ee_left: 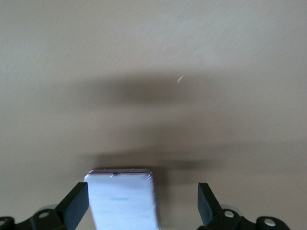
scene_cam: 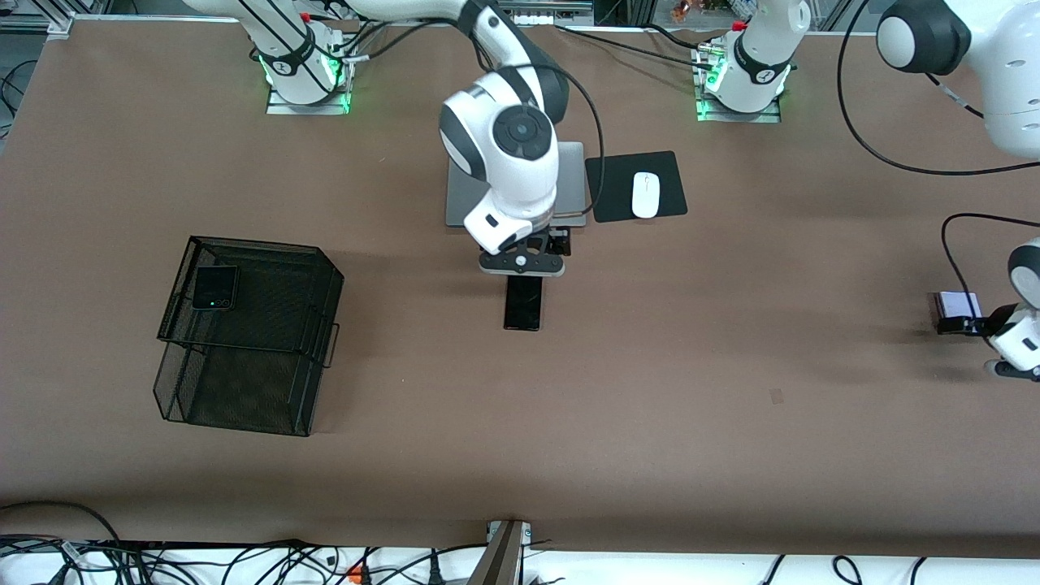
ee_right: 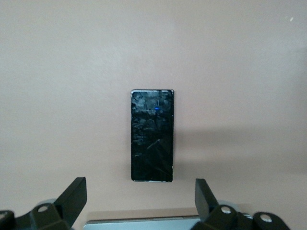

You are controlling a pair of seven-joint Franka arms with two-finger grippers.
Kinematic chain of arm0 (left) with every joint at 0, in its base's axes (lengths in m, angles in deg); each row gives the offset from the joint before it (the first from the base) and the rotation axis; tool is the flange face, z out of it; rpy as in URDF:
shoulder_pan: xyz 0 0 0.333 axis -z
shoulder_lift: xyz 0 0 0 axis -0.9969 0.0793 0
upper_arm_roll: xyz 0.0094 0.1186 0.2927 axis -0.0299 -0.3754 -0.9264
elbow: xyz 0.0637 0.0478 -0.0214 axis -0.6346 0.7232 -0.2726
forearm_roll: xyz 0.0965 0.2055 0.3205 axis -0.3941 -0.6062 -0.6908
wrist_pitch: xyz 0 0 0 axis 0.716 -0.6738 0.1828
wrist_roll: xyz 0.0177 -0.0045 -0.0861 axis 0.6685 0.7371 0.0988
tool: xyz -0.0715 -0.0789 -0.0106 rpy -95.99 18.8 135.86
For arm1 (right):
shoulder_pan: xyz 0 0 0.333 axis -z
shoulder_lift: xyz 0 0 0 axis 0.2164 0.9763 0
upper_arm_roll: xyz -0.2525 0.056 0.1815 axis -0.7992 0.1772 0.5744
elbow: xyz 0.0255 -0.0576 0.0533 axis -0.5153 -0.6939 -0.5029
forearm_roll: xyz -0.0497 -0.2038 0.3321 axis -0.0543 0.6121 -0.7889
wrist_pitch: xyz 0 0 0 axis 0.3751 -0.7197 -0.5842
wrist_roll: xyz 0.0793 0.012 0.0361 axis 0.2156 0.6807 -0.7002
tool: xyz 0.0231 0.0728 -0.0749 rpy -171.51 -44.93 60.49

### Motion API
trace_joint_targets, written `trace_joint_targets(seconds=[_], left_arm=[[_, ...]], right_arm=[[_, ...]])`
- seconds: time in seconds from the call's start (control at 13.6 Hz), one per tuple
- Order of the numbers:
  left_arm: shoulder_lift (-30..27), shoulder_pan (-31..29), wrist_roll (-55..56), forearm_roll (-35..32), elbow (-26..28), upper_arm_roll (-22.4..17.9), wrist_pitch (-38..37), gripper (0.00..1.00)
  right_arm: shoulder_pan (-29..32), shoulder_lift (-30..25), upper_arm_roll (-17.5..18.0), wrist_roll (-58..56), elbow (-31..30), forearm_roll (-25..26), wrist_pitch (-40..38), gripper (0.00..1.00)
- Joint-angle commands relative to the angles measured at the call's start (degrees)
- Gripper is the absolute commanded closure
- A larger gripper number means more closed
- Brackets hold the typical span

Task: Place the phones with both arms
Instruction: 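Grasp the tall phone with the right gripper while the left gripper grasps the white phone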

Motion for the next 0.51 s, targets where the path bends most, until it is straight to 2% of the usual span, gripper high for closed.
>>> trace_joint_targets(seconds=[0.0,0.15,0.44], left_arm=[[-0.4,-4.9,-4.5,2.3,1.7,3.4,0.4,0.00],[0.7,-7.0,-5.8,2.5,1.7,4.7,0.5,0.00],[1.2,-8.3,-6.0,2.5,1.7,4.8,0.5,0.00]], right_arm=[[0.9,3.1,1.5,0.1,-1.1,-1.1,4.6,0.00],[0.7,5.1,1.5,-0.1,-3.7,-1.1,9.2,0.00],[0.6,9.8,1.6,0.2,-4.0,-1.3,15.4,0.00]])
